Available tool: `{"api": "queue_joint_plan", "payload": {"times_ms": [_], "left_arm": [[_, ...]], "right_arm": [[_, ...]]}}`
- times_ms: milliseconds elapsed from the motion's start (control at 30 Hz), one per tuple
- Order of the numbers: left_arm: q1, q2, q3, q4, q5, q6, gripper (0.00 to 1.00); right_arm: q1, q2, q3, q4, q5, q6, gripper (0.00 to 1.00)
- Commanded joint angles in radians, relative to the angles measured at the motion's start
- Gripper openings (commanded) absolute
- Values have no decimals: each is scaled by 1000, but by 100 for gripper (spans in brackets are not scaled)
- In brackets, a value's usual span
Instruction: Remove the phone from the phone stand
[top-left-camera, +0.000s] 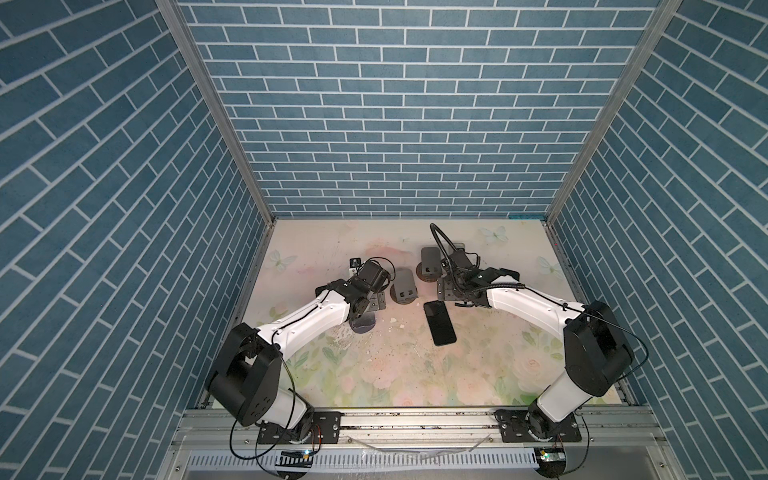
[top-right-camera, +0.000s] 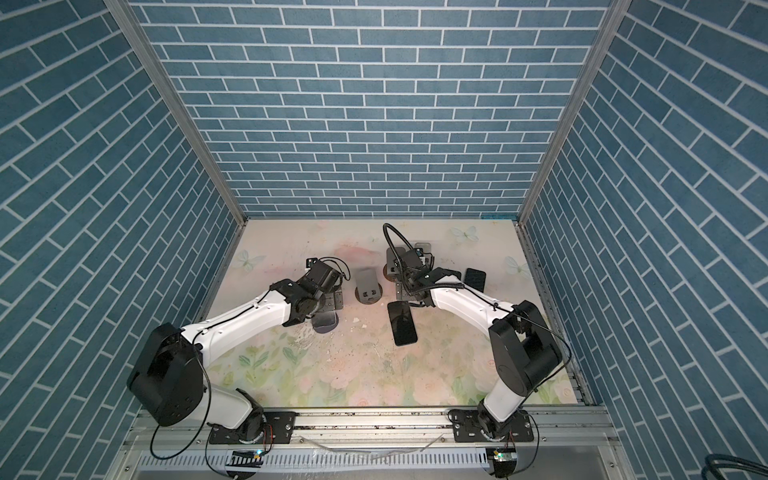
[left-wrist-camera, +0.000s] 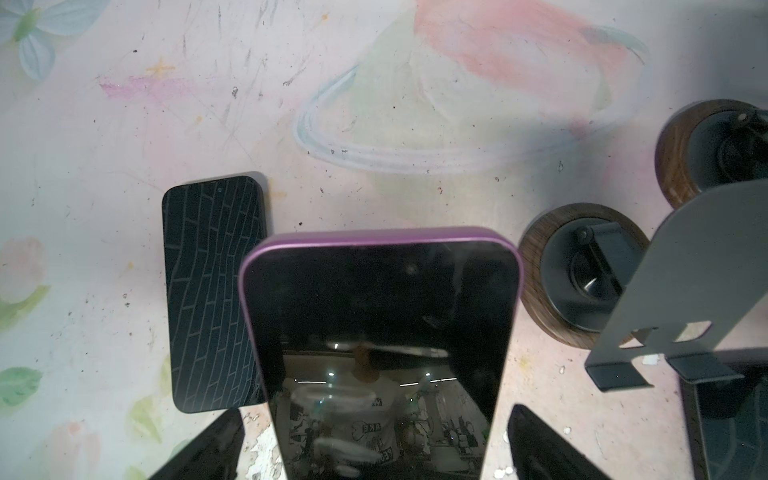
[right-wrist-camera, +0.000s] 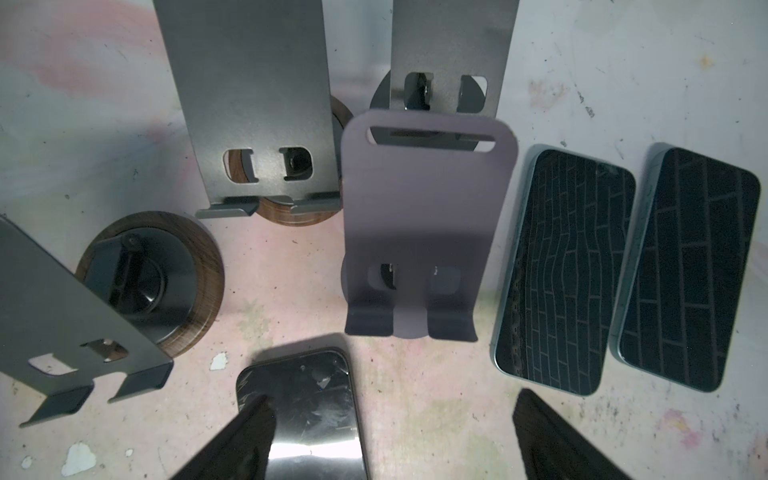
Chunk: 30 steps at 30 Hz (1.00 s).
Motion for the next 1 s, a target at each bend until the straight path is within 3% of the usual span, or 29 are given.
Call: {"api": "queue_joint_plan", "payload": {"times_ms": [0,533,733,967], "left_arm": [[-5,8,-4,11,-17,-13,97],[-6,28,-29,32,-39,-21,81],[-7,20,-34,42,-42,-19,63],[-6,-14,-20,41,-36,8,61]], "right_arm": [[-3,10,-29,7,0,46,91],[-3,12,-22,15,-15,49,91],[-3,9,-22,14,-17,49,91],[-3,12,-19,16,-20,49,91]]}}
